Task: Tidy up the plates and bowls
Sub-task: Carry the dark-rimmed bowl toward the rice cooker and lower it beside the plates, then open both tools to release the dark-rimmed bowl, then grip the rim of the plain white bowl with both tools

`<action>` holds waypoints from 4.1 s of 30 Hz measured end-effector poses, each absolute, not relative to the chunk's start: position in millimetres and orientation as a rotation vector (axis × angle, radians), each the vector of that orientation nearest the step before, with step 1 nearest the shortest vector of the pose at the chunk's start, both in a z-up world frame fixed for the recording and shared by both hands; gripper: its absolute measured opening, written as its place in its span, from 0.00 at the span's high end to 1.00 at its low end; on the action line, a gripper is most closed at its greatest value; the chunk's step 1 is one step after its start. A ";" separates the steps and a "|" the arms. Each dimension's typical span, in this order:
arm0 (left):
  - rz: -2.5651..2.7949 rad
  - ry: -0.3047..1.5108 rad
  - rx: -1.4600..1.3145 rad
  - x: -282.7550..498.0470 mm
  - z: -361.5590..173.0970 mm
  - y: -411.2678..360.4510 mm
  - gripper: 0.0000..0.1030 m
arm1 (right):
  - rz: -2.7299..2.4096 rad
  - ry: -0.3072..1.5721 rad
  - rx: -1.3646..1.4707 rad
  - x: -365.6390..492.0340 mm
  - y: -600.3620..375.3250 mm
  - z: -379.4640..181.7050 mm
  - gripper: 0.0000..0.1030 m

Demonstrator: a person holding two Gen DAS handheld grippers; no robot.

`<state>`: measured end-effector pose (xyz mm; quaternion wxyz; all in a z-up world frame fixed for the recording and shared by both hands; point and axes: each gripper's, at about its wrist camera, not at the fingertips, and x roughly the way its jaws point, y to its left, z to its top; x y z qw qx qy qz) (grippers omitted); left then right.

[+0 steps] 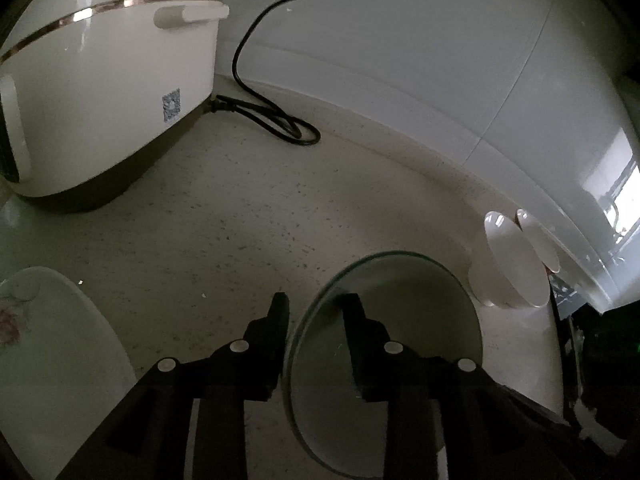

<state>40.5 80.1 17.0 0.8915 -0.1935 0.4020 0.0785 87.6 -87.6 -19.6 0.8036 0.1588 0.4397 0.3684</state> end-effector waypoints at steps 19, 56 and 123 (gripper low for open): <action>0.261 0.650 -0.314 20.8 47.4 68.5 0.18 | 0.740 0.801 0.470 83.8 -139.2 8.9 0.25; 0.073 0.380 0.172 -7.1 72.6 -40.1 0.13 | 0.384 0.935 0.470 158.3 -187.1 -15.7 0.68; -0.243 0.832 -0.003 69.5 19.2 -96.6 0.88 | 0.454 1.025 -0.021 96.1 -210.5 -12.0 0.76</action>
